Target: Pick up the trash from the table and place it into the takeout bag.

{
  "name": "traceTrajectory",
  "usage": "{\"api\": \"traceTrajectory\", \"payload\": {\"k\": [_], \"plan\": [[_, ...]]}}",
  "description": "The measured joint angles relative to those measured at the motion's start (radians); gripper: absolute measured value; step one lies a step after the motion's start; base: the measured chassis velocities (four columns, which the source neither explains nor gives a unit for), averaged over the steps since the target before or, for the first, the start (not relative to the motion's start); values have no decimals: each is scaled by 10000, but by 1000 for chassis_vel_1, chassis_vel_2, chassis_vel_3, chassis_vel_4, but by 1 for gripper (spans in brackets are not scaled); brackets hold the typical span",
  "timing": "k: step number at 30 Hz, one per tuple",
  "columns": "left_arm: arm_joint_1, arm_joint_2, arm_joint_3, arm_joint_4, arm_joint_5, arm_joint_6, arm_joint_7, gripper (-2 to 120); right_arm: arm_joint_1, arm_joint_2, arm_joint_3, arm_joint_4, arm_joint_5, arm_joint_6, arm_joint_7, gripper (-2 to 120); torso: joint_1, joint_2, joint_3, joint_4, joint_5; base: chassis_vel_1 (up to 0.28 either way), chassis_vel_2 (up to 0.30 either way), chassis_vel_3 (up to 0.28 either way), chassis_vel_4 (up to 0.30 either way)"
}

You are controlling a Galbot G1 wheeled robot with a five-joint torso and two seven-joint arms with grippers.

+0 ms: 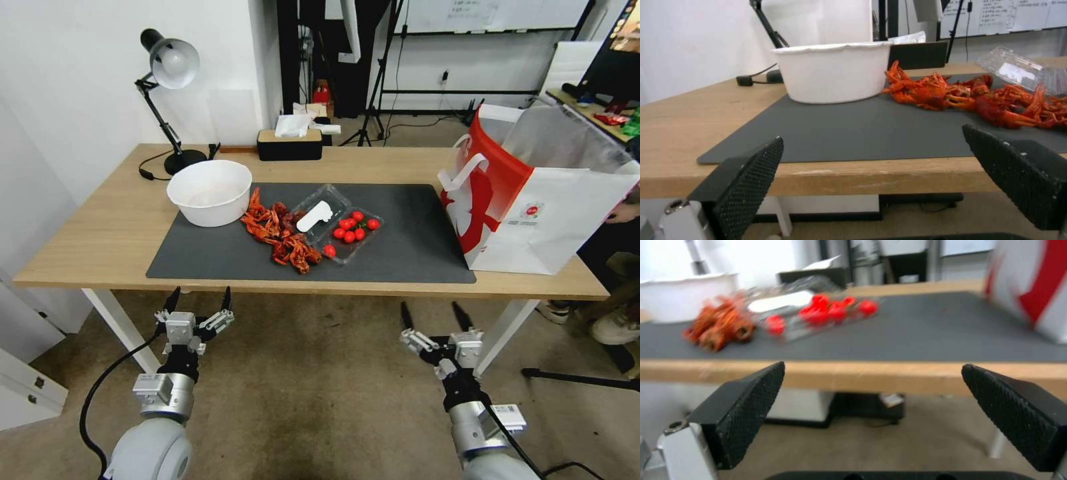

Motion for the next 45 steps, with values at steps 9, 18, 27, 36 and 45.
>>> {"api": "traceTrajectory", "payload": {"k": [9, 18, 27, 36, 45], "plan": [[107, 31, -174, 54, -177, -125, 102, 100, 517, -49, 42, -935, 682, 36, -1580, 100, 0, 0, 0, 0, -1, 0, 0, 0, 0], [103, 79, -212, 90, -389, -155, 356, 100, 511, -3, 0, -819, 688, 37, -1539, 100, 0, 0, 0, 0, -1, 0, 0, 0, 0], [97, 84, -211, 96, -393, -155, 359, 100, 507, -1, -6, -811, 678, 37, -1505, 100, 0, 0, 0, 0, -1, 0, 0, 0, 0], [92, 86, -206, 104, -394, -155, 362, 100, 507, 0, -6, -804, 670, 37, -1487, 100, 0, 0, 0, 0, -1, 0, 0, 0, 0], [91, 87, -200, 107, -393, -153, 362, 100, 505, 0, -7, -796, 663, 37, -1479, 100, 1, 0, 0, 0, 0, 0, 0, 0, 0]]}}
